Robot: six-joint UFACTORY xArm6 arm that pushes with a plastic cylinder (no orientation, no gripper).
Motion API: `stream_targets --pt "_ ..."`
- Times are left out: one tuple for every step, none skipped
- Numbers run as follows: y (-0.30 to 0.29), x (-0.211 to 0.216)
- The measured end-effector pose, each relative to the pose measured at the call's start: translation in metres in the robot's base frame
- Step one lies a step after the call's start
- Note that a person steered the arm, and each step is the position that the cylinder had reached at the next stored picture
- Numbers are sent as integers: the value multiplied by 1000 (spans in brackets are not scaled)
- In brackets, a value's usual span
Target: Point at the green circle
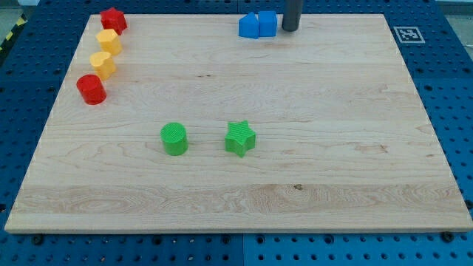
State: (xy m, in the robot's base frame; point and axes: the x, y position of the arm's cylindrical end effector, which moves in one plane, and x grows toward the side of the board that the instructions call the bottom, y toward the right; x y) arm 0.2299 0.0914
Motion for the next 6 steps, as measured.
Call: stream_targets --pt "-17 -2" --pt "-27 -4" --pt "-28 -4" --pt "-9 7" --pt "39 82" --pt "34 141"
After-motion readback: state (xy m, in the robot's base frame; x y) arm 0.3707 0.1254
